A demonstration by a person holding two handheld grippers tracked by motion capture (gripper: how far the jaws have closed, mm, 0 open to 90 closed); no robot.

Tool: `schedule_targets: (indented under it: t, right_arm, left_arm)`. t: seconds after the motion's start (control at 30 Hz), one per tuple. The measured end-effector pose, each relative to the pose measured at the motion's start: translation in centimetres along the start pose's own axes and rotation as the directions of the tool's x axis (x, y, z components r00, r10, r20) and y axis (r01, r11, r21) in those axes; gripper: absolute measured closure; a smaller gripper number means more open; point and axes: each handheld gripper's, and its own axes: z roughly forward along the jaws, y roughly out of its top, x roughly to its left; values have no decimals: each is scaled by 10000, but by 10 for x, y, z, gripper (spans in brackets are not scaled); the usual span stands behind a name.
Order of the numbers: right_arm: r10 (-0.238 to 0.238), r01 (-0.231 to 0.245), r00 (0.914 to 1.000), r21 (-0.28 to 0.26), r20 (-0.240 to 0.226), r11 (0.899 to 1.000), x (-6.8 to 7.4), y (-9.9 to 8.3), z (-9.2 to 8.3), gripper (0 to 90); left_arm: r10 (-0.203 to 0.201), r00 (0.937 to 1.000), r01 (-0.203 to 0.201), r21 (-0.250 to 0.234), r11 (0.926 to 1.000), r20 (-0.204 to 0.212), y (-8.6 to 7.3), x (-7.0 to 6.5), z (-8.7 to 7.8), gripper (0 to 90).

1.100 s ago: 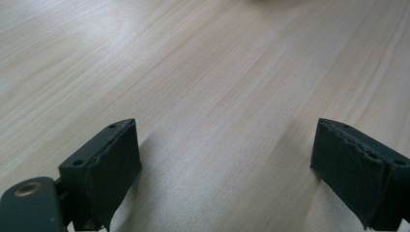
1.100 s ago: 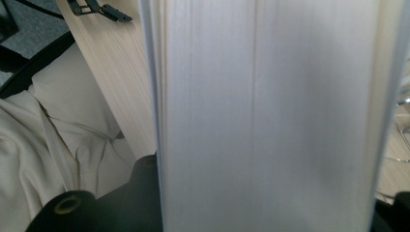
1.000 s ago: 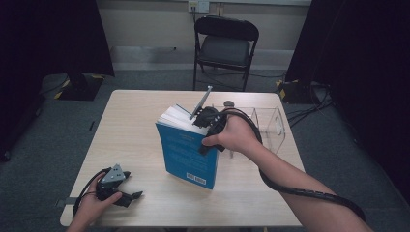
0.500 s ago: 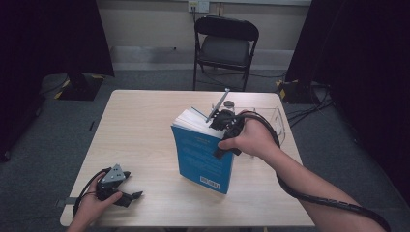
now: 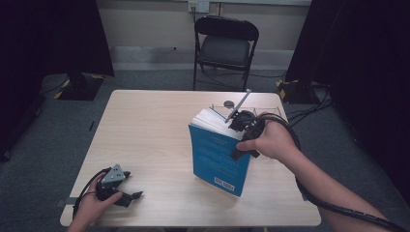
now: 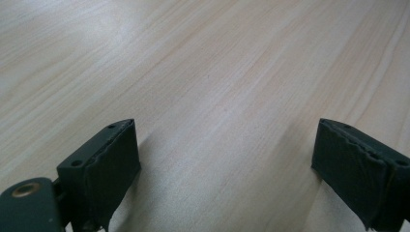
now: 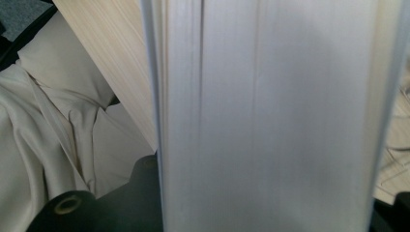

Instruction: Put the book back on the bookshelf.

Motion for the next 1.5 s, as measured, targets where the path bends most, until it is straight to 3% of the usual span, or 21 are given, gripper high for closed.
schedule_targets:
  t: [0.13, 1.03, 1.5]
  right_arm:
    - [327, -327, 9995, 46, -33, 9995, -6, -11, -6, 618]
    - [1277, -1276, 9908, -39, 437, 9918, -29, -58, -23, 617]
    - [1985, -1972, 9793, -354, 396, 9797, -42, -80, -33, 618]
  left_arm:
    - [2, 10000, -2, -1, 10000, -3, 0, 0, 0, 89]
    - [10, 10000, -10, 93, 10000, -43, 0, 0, 0, 80]
    - [-25, 10000, 25, 120, 9999, -52, 0, 0, 0, 70]
